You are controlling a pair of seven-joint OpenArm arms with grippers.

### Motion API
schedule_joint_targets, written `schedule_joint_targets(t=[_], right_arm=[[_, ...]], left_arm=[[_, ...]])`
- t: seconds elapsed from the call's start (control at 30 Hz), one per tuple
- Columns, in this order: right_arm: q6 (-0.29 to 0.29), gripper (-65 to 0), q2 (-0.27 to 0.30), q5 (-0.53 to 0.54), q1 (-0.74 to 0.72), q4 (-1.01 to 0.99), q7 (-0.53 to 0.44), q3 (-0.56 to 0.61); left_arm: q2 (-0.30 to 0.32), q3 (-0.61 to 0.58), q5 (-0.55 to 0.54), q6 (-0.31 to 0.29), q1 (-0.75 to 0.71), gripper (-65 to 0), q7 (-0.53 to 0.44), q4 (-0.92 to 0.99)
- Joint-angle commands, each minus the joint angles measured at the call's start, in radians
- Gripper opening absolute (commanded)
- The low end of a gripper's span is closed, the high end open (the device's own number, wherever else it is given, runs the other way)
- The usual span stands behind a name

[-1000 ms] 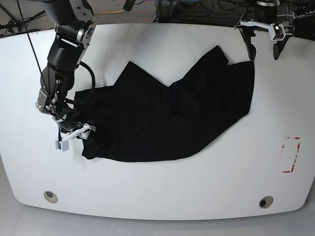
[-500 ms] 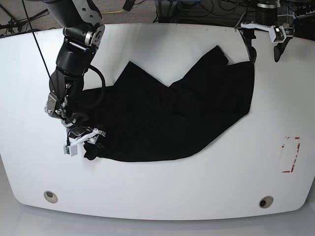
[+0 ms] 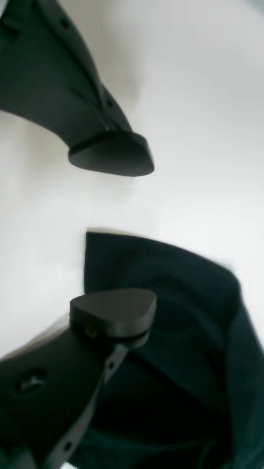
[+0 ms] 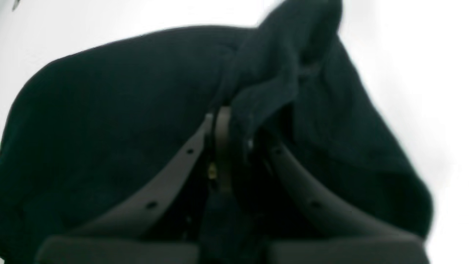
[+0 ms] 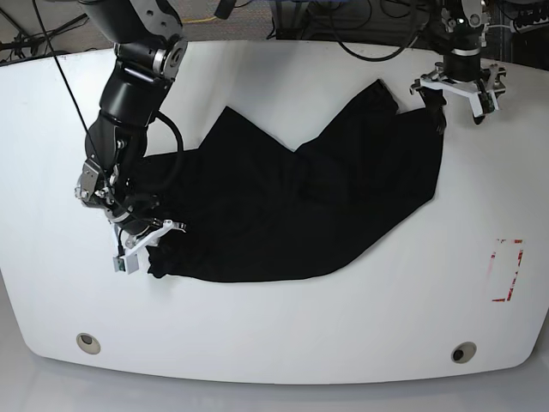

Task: Fold the T-shirt properly
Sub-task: 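Lower the left gripper onto the shirt's opposite edge and grasp it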

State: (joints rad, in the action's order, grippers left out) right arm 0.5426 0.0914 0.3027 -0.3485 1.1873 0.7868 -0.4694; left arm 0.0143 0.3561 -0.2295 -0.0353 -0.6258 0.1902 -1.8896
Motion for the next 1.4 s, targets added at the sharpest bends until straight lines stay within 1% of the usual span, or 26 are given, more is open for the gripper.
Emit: schedule_joint_targets(t=[0.0, 0.07, 0.13, 0.17, 0.23, 0.3, 0.43, 0.9, 0.97, 1.03, 1.1, 1.2, 1.27, 1.3, 1.37], right_arm=[[0.006, -65.0, 0.008, 0.016, -0.013, 0.073, 0.001, 0.001], [0.006, -65.0, 0.008, 0.016, -0.001, 0.099, 0.018, 0.001], [0.006, -65.0, 0.008, 0.016, 0.009, 0.121, 0.021, 0.001], [0.006, -65.0, 0.008, 0.016, 0.013, 0.131, 0.021, 0.001], [0.006, -65.0, 0.008, 0.017, 0.021, 0.148, 0.021, 0.001], [0.006, -65.0, 0.008, 0.017, 0.022, 0.153, 0.021, 0.001], [0.006, -65.0, 0.008, 0.017, 0.022, 0.154, 0.021, 0.001], [0.007, -65.0, 0.011, 0.017, 0.029, 0.156, 0.023, 0.001], [0.007, -65.0, 0.009, 0.017, 0.029, 0.156, 0.023, 0.001], [0.007, -65.0, 0.009, 0.017, 0.029, 0.156, 0.023, 0.001], [0.007, -65.0, 0.009, 0.017, 0.029, 0.170, 0.024, 0.001], [0.007, -65.0, 0.009, 0.017, 0.042, 0.207, 0.050, 0.001], [0.007, -65.0, 0.009, 0.017, 0.047, 0.237, 0.061, 0.001], [0.007, -65.0, 0.009, 0.017, 0.050, 0.247, 0.062, 0.001], [0.007, -65.0, 0.009, 0.017, 0.061, 0.268, 0.062, 0.001]], left_arm=[[0.008, 0.024, -0.005, 0.007, 0.033, -19.7, 0.062, -0.018], [0.014, 0.025, -0.005, 0.005, 0.068, -19.7, 0.139, -0.017], [0.016, 0.022, -0.005, -0.007, 0.082, -19.7, 0.183, -0.017], [0.016, 0.022, -0.005, -0.027, 0.090, -19.7, 0.203, -0.015], [0.016, 0.024, 0.000, -0.090, 0.125, -19.7, 0.237, -0.015], [0.014, 0.027, 0.003, -0.120, 0.145, -19.7, 0.265, -0.014], [0.014, 0.028, 0.002, -0.130, 0.175, -19.7, 0.326, 0.018], [0.016, 0.022, -0.006, -0.139, 0.189, -19.7, 0.329, 0.175], [0.016, 0.019, -0.006, -0.159, 0.189, -20.1, 0.331, 0.189], [0.013, 0.019, -0.006, -0.231, 0.191, -21.0, 0.331, 0.198], [0.009, 0.019, -0.006, -0.297, 0.192, -26.5, 0.332, 0.212], [0.009, 0.018, 0.000, -0.403, 0.220, -44.3, 0.335, 0.253], [0.009, 0.018, 0.000, -0.466, 0.238, -53.5, 0.358, 0.301], [0.011, 0.018, 0.000, -0.484, 0.245, -55.1, 0.371, 0.316], [0.016, 0.022, 0.000, -0.544, 0.269, -59.2, 0.394, 0.339]])
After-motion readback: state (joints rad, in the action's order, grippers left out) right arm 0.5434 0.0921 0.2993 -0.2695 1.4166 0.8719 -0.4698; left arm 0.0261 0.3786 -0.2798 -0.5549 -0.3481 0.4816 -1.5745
